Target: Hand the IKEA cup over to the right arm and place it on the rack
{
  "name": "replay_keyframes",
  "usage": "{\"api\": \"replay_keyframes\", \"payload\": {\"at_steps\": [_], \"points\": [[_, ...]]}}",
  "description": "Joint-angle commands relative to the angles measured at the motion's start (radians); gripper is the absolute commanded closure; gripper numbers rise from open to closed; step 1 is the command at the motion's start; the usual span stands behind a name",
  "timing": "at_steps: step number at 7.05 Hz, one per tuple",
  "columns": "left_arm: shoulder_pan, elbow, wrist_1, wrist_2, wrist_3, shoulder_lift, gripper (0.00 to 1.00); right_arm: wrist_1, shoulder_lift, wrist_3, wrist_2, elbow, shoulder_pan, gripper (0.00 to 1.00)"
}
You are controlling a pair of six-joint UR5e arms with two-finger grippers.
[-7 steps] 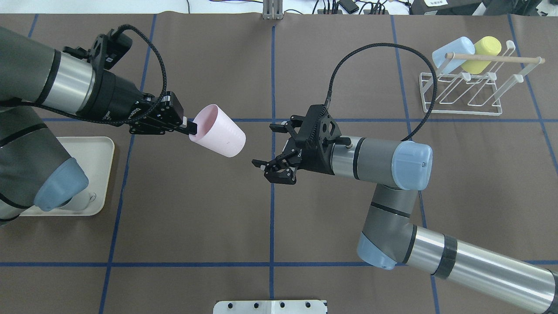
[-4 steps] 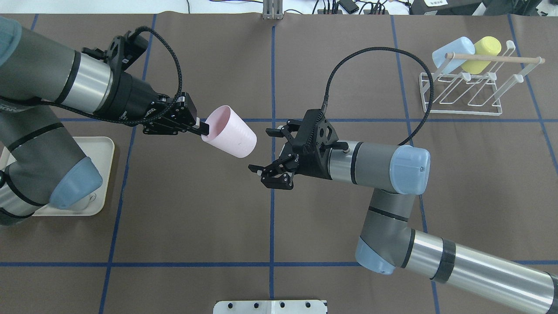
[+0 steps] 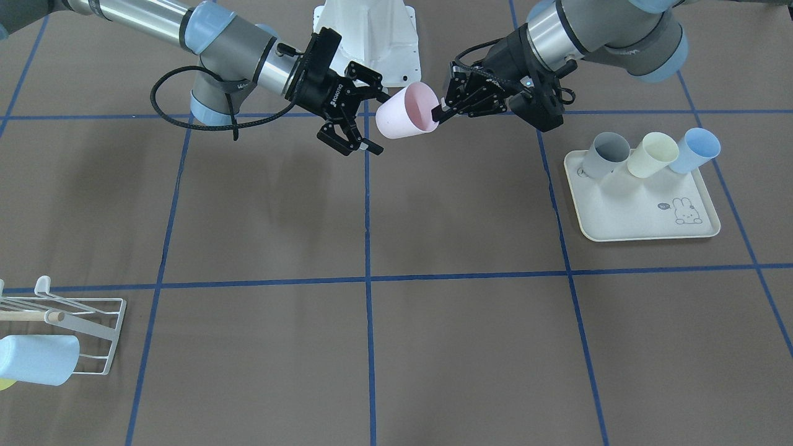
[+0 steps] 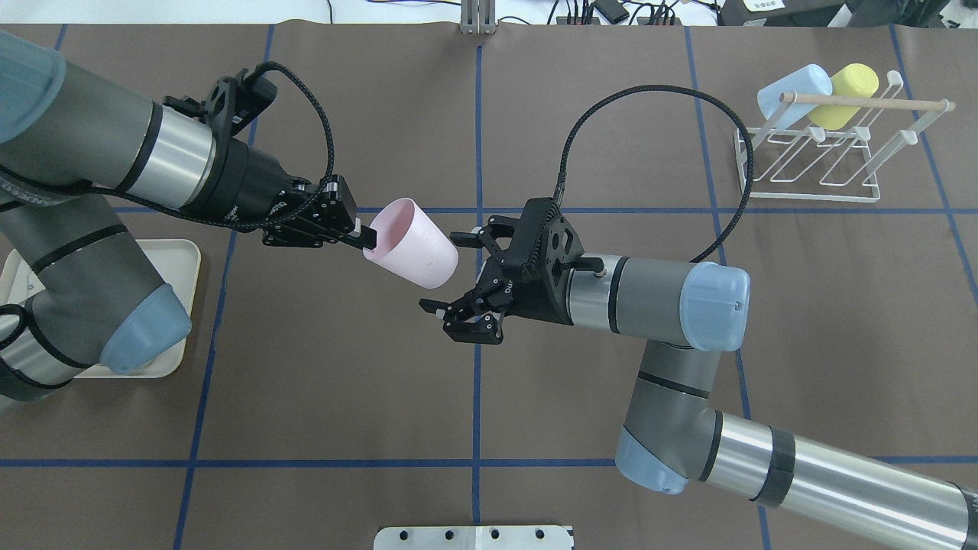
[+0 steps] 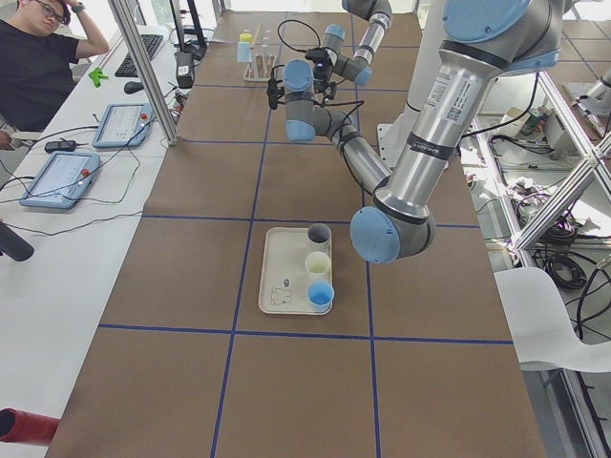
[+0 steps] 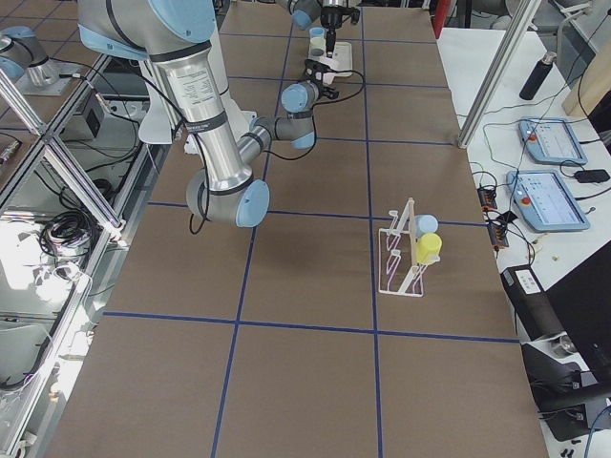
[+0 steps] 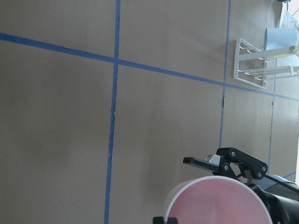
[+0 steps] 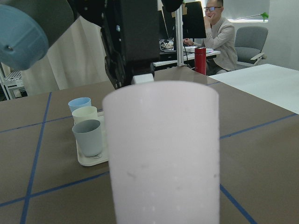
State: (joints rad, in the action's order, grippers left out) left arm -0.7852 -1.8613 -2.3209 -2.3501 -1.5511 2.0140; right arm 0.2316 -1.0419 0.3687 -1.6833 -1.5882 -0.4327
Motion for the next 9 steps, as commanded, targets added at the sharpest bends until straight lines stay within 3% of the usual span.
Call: {"api": "replay_keyframes", "payload": {"at_steps": [1,7,9], "points": [[0.009,-0.001,-0.002,0.000,-0.001,0.000,1.00,0.000,0.003,-0.001,0.005,-0.003,0.003,0.02],[0.040,-0.001,-0.002,0.031,-0.001,0.003,1.00,0.000,0.003,-0.001,0.016,-0.003,0.006,0.11],[0.040,-0.001,-0.002,0.032,-0.001,0.003,1.00,0.000,0.003,-0.004,0.016,-0.003,0.006,0.22]]}}
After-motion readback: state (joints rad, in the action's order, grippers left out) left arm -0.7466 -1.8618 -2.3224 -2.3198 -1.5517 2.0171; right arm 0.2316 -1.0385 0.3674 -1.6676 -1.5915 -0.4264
